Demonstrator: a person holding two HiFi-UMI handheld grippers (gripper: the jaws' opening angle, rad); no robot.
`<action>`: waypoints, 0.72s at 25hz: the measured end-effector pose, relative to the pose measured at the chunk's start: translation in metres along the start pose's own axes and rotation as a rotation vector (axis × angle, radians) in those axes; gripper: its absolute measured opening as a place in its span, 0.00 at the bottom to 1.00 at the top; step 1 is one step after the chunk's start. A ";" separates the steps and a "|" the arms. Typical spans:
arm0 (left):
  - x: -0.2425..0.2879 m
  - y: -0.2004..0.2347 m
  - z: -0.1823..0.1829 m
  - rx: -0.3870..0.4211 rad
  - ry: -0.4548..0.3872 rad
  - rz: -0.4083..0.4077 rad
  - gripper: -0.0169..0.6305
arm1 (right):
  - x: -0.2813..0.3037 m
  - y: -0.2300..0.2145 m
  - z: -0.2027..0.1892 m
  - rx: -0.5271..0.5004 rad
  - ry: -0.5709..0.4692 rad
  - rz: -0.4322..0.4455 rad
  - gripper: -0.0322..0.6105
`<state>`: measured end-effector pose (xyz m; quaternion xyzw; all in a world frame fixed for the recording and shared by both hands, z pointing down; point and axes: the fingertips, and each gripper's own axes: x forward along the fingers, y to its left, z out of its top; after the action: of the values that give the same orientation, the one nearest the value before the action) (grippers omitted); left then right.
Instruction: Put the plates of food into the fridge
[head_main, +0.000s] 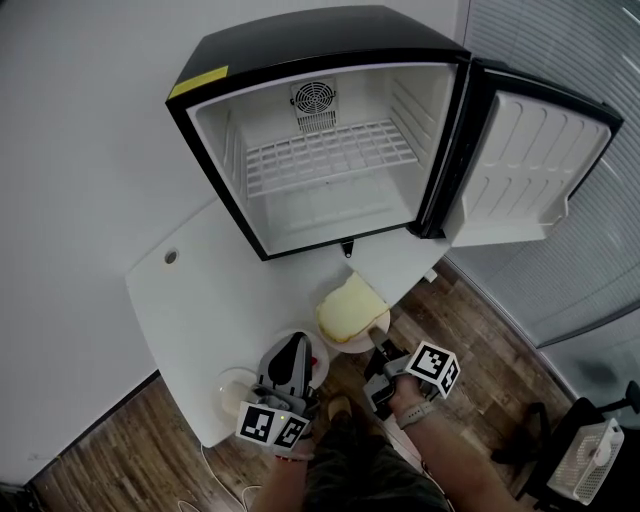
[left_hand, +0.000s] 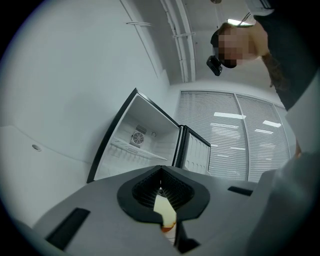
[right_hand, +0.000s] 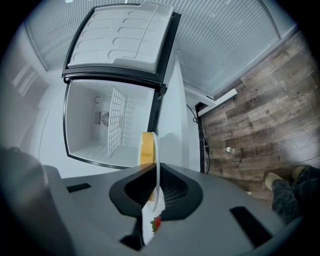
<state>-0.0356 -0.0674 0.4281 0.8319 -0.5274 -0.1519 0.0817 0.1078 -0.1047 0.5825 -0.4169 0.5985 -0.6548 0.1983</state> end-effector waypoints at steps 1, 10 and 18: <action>0.001 0.000 0.003 0.002 -0.002 0.001 0.04 | 0.000 0.003 0.000 0.002 0.001 0.002 0.08; 0.012 -0.001 0.034 0.028 -0.030 0.001 0.04 | -0.001 0.033 0.009 -0.001 0.006 0.012 0.08; 0.021 0.014 0.057 0.041 -0.042 0.021 0.04 | 0.013 0.057 0.011 -0.005 0.024 0.019 0.08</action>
<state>-0.0581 -0.0914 0.3752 0.8245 -0.5407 -0.1578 0.0551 0.0952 -0.1325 0.5320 -0.4038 0.6063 -0.6563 0.1967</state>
